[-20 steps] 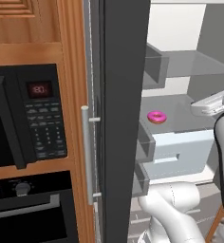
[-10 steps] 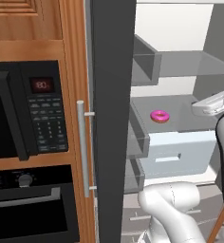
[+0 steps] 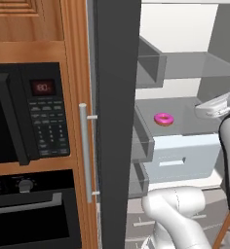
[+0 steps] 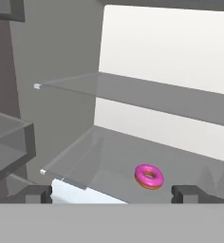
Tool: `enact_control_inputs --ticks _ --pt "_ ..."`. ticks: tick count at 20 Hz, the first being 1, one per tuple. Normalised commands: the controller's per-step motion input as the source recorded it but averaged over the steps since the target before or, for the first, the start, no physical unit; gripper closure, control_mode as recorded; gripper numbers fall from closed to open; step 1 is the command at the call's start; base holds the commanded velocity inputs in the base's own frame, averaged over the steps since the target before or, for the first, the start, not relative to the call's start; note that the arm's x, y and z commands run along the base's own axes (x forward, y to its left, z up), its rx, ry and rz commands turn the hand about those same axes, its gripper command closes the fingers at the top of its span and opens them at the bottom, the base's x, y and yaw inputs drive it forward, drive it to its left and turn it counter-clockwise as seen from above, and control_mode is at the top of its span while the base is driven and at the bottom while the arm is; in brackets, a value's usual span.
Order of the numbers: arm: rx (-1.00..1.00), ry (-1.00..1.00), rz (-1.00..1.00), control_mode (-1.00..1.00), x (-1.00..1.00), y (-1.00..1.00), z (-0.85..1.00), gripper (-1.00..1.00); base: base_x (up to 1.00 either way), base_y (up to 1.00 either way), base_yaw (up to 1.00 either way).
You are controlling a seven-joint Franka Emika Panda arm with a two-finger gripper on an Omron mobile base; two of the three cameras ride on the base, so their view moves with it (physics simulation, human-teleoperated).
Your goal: Take the cupcake and donut from the fridge and place them on the empty tray on the dining counter.
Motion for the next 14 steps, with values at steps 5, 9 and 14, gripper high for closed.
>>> enact_control_inputs --ticks 5,9,14 --pt "0.0 0.32 -0.07 -1.0 0.45 0.07 -0.11 -1.0 0.0 0.0 0.0" --pt "-0.03 0.26 -0.06 -1.0 0.36 0.0 -0.5 -1.0 0.0 0.0 0.0" --pt "-0.05 0.17 -0.05 -1.0 0.28 -0.03 -0.62 -1.0 0.0 0.0 0.0"
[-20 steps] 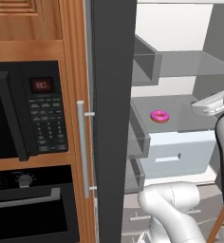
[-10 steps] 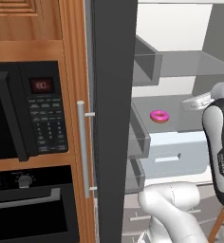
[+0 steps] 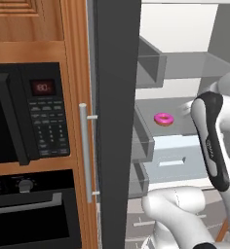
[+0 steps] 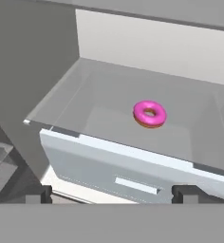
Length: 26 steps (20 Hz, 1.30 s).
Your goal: Take the cupcake and donut from the fridge and place them on the empty tray on the dining counter.
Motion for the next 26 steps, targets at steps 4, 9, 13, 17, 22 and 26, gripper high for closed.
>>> enact_control_inputs --ticks 4,9,13,17,22,26 --pt "-0.08 0.1 -0.01 -1.0 0.4 -0.03 -0.51 -1.0 0.0 0.0 0.0" --pt "-0.01 0.0 0.01 -1.0 0.37 -0.2 -0.51 -1.0 0.0 0.0 0.0" --pt "0.0 0.0 0.04 -1.0 0.35 -0.17 -0.36 -1.0 0.0 0.0 0.0" --pt "0.0 0.05 0.01 -1.0 0.46 0.0 -0.06 -1.0 0.0 0.0 0.0" --pt "0.0 0.11 0.0 -1.0 0.46 0.0 -0.08 -1.0 0.0 0.0 0.0" --pt "0.0 0.0 0.02 -1.0 0.29 0.0 -0.37 -1.0 0.0 0.0 0.0"
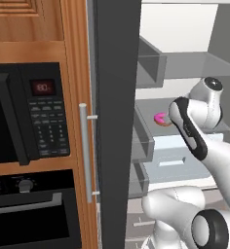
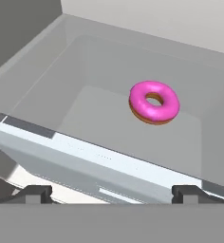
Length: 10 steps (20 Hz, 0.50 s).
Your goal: Take the cupcake and donut from the fridge and place them on the empty tray on the dining counter.
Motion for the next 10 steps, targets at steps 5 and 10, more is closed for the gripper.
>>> enact_control_inputs --ticks 5,10 --pt "0.0 -0.01 0.03 -1.0 0.29 0.0 -0.41 -1.0 0.0 0.0 0.0" --pt "0.0 0.01 0.0 -1.0 0.45 0.0 -0.13 -1.0 0.0 0.0 0.0"
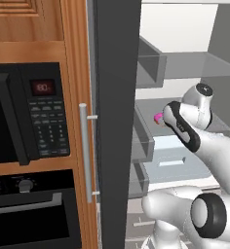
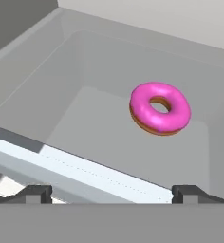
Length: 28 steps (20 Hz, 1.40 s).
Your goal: Take the cupcake and donut from the fridge and place them on the empty tray on the dining counter.
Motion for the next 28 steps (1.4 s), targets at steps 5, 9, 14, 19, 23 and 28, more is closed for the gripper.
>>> enact_control_inputs --ticks 5,9,14,19,23,28 --pt "0.0 0.0 0.01 -1.0 0.5 0.0 -0.13 -1.0 0.0 0.0 0.0" --pt "0.0 -0.02 0.04 -1.0 0.38 0.0 -0.36 -1.0 0.0 0.0 0.0" --pt "0.0 -0.01 0.04 -1.0 0.45 0.0 -0.29 -1.0 0.0 0.0 0.0" --pt "0.0 0.0 0.05 -1.0 0.43 -0.07 -0.22 -1.0 0.0 0.0 0.0" --pt "0.0 0.0 0.03 -1.0 0.32 -0.25 -0.16 -1.0 0.0 0.0 0.0" --pt "0.0 0.0 0.03 -1.0 0.35 -0.18 -0.1 -1.0 0.0 0.0 0.0"
